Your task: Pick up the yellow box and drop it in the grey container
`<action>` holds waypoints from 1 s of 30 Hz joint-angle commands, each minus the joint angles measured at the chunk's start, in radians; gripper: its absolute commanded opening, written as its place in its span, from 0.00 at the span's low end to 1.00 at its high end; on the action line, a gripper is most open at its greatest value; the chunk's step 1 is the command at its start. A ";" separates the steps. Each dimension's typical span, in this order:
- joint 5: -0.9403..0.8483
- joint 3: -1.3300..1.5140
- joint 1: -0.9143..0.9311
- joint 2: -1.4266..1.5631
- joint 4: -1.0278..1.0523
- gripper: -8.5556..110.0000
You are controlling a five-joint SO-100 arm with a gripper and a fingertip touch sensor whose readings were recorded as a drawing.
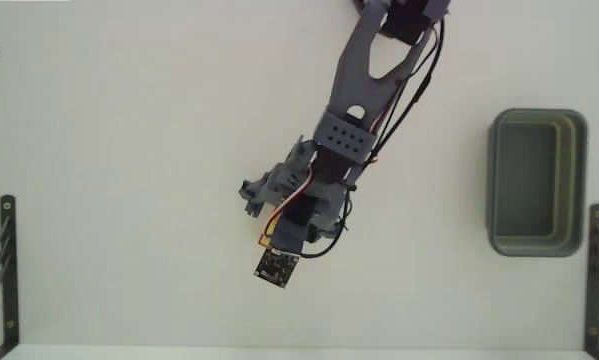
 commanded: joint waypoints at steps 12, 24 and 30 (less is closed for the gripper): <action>0.005 -0.001 0.011 0.031 -0.015 0.86; 0.005 -0.001 0.011 0.031 -0.015 0.84; 0.005 -0.001 0.011 0.031 -0.015 0.82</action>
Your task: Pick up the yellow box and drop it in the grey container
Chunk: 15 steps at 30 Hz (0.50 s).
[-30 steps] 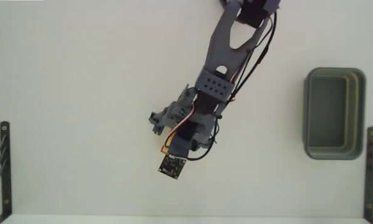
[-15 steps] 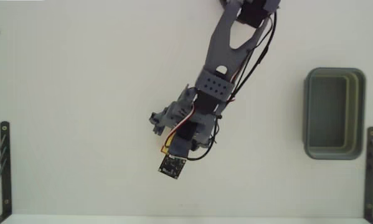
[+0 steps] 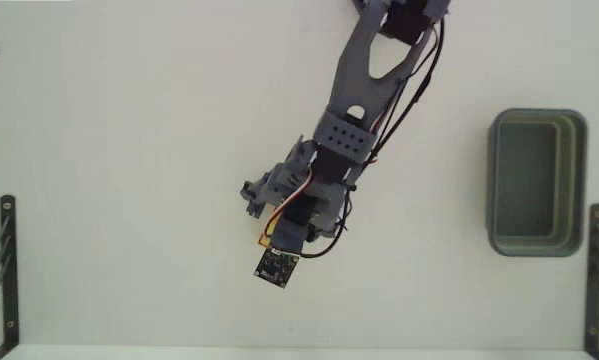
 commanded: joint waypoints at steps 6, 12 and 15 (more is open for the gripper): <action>0.005 -0.001 0.011 0.031 -0.015 0.81; 0.005 -0.001 0.011 0.031 -0.015 0.81; 0.005 -0.001 0.011 0.031 -0.015 0.81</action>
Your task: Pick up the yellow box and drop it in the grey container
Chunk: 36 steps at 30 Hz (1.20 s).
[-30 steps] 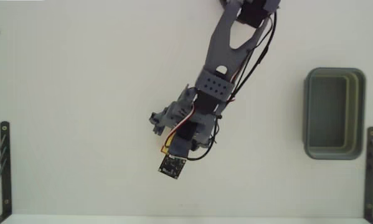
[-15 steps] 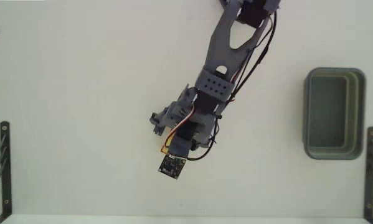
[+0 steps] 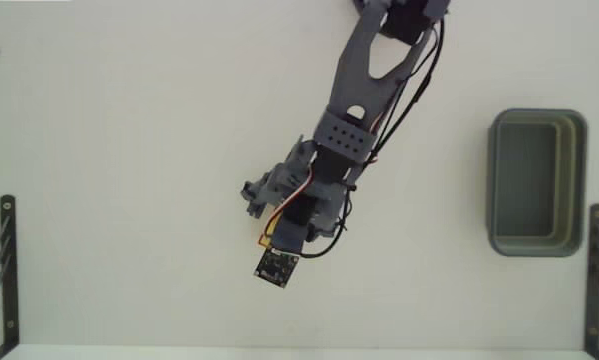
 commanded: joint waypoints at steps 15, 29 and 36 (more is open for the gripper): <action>0.005 -0.001 0.011 0.031 -0.015 0.81; 0.005 -0.001 0.011 0.031 -0.015 0.78; 0.005 -0.001 0.011 0.031 -0.015 0.77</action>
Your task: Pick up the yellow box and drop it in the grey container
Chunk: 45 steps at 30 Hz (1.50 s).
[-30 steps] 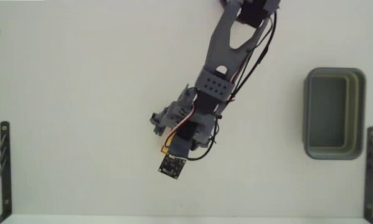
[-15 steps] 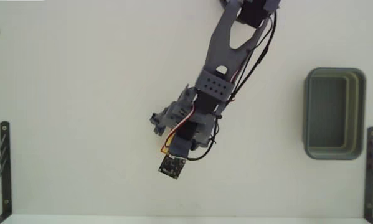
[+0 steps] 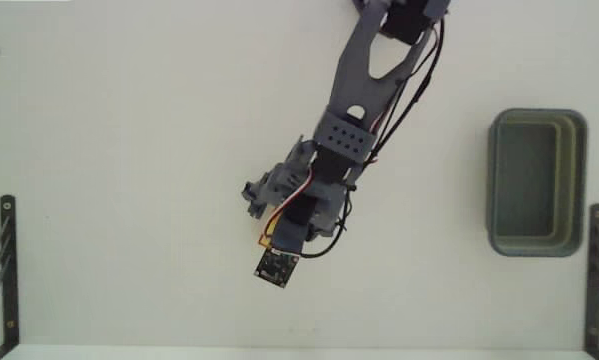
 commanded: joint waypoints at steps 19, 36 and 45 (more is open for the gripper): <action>0.005 -0.001 0.011 0.031 -0.015 0.73; 0.005 -0.001 0.011 0.031 -0.015 0.69; 0.005 -0.001 0.011 0.031 -0.015 0.67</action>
